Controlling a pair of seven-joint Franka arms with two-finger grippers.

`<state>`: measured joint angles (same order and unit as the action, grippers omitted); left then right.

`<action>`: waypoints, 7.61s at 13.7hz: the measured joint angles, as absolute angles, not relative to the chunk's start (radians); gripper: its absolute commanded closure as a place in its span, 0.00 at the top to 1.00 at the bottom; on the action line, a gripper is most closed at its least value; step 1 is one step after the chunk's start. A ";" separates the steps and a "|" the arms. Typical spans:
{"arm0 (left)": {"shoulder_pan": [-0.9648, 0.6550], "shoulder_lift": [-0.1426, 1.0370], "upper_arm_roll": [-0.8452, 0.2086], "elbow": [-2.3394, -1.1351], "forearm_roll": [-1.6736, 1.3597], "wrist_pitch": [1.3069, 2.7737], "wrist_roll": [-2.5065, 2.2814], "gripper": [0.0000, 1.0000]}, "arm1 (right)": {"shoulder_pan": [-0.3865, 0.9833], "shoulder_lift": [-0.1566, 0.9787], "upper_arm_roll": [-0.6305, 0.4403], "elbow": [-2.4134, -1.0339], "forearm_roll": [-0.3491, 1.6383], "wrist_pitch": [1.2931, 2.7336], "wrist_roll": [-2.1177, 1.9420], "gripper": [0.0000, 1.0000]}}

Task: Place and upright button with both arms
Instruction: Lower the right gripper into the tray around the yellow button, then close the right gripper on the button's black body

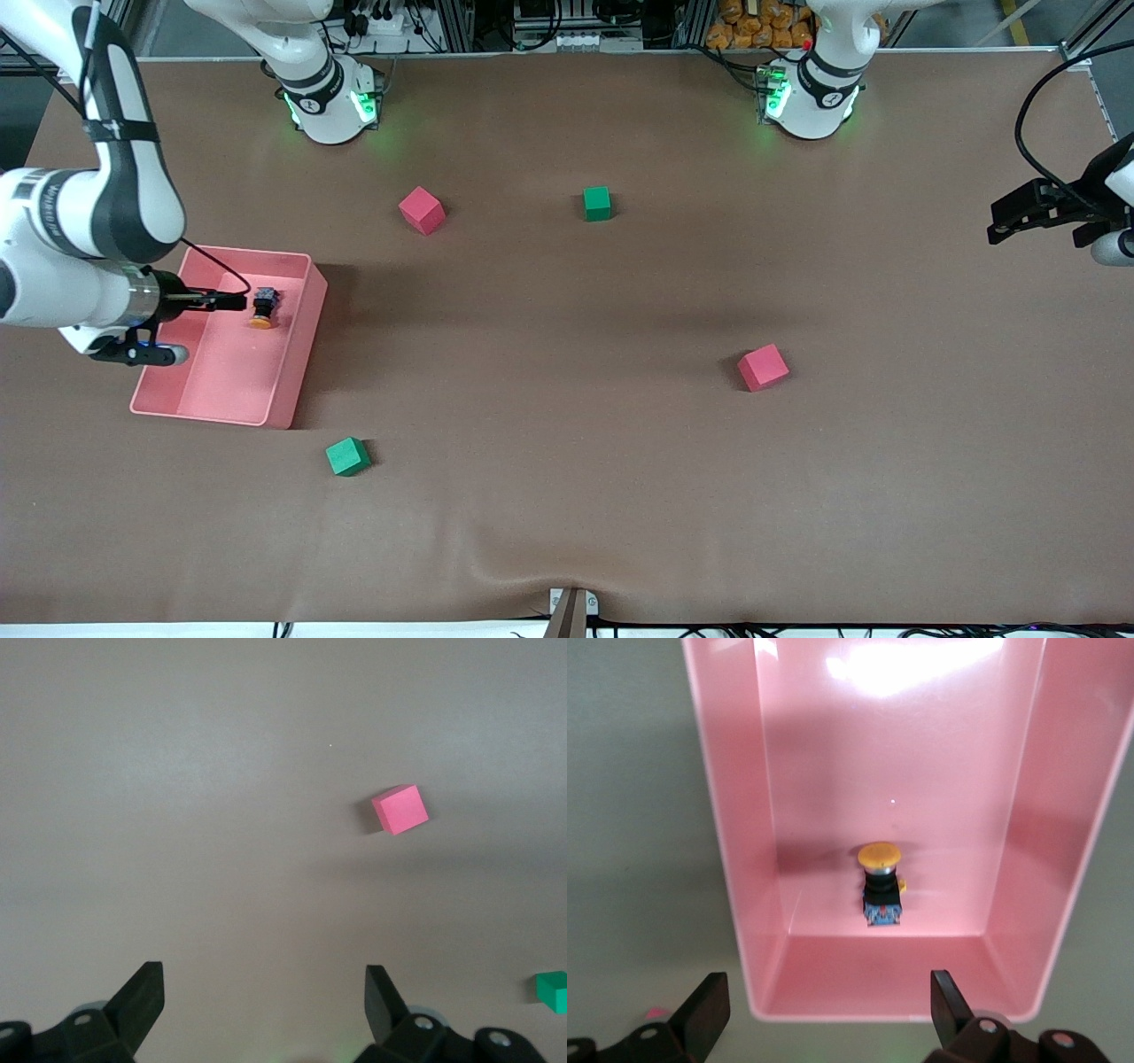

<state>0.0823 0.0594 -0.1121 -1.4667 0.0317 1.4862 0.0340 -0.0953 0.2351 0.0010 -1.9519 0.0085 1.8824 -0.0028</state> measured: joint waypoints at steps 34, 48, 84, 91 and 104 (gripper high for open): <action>0.079 0.081 -0.114 -1.467 0.032 1.496 0.034 1.00 | -0.145 0.325 0.005 -2.330 -0.017 2.553 -0.011 1.00; 0.074 0.081 -0.123 -1.467 0.032 1.502 0.034 1.00 | -0.144 0.352 0.007 -2.329 -0.017 2.560 -0.022 1.00; 0.043 0.097 -0.141 -1.476 0.032 1.529 0.034 1.00 | -0.171 0.353 0.004 -2.327 -0.017 2.358 -0.165 1.00; 0.044 0.097 -0.141 -1.476 0.032 1.531 0.034 1.00 | -0.174 0.382 0.003 -2.327 -0.017 2.437 -0.165 1.00; 0.046 0.101 -0.140 -1.479 0.032 1.531 0.034 1.00 | -0.178 0.381 0.003 -2.325 -0.017 2.420 -0.171 0.00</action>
<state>0.0463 0.1011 -0.1399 -1.4791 0.0317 1.5313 0.0343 -0.1776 0.3812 0.0025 -2.3254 -0.0170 2.4196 -0.1713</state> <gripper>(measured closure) 0.000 0.498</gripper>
